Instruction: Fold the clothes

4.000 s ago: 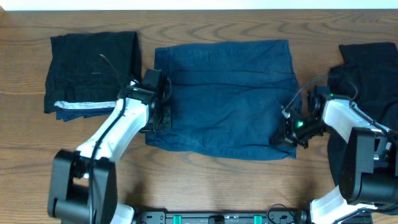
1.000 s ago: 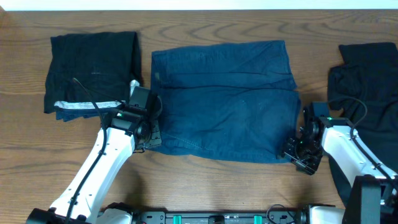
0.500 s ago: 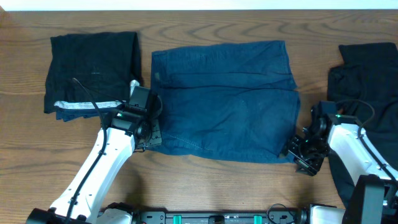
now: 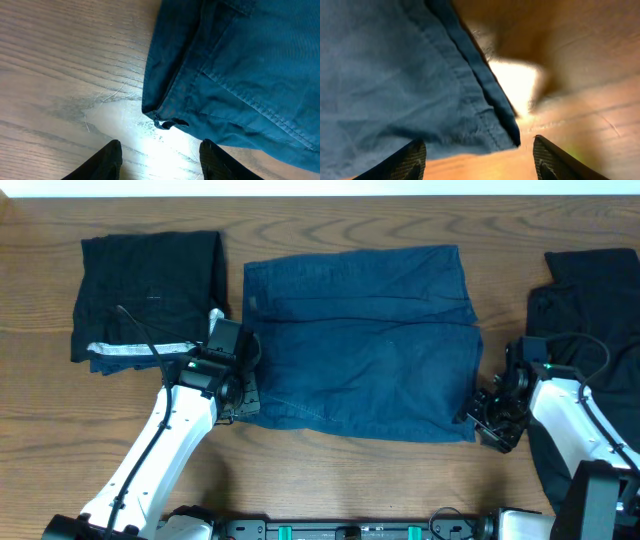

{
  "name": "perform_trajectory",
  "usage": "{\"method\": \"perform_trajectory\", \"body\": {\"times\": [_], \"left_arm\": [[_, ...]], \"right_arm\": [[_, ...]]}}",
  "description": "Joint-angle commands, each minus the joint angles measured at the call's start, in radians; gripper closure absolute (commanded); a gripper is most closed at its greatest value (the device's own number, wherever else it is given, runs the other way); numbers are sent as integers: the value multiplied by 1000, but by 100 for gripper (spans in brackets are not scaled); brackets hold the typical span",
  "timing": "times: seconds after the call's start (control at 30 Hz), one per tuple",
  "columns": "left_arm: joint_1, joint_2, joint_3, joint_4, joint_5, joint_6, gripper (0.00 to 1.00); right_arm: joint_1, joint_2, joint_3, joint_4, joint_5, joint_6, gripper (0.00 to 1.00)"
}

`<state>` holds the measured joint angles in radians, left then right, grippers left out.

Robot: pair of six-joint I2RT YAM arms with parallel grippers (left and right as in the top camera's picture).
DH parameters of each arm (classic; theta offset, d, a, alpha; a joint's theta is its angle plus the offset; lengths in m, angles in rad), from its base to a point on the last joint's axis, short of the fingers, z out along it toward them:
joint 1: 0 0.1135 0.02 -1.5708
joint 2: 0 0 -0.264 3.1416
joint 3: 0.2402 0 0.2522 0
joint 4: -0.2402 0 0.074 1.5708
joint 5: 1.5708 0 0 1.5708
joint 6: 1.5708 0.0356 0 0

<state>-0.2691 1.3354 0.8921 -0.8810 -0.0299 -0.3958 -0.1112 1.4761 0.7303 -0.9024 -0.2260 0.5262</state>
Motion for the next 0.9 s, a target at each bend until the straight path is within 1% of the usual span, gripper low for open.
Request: {"method": "perform_trajectory", "body": {"times": [0.0,0.33,0.53,0.67,0.87], "left_arm": [[4,10,-10,0,-5,-3,48],[4,10,-10,0,-5,-3,48],[4,10,-10,0,-5,-3,48],[4,10,-10,0,-5,-3,48],[4,10,-10,0,-5,-3,48]], "right_arm": [[20,-10,-31,27,16,39,34],[21,-10,-64,66,9,57,35],[21,-10,-137,163,9,106,36],[21,-10,-151,211,9,106,38],[21,-10,-151,215,8,106,45]]}}
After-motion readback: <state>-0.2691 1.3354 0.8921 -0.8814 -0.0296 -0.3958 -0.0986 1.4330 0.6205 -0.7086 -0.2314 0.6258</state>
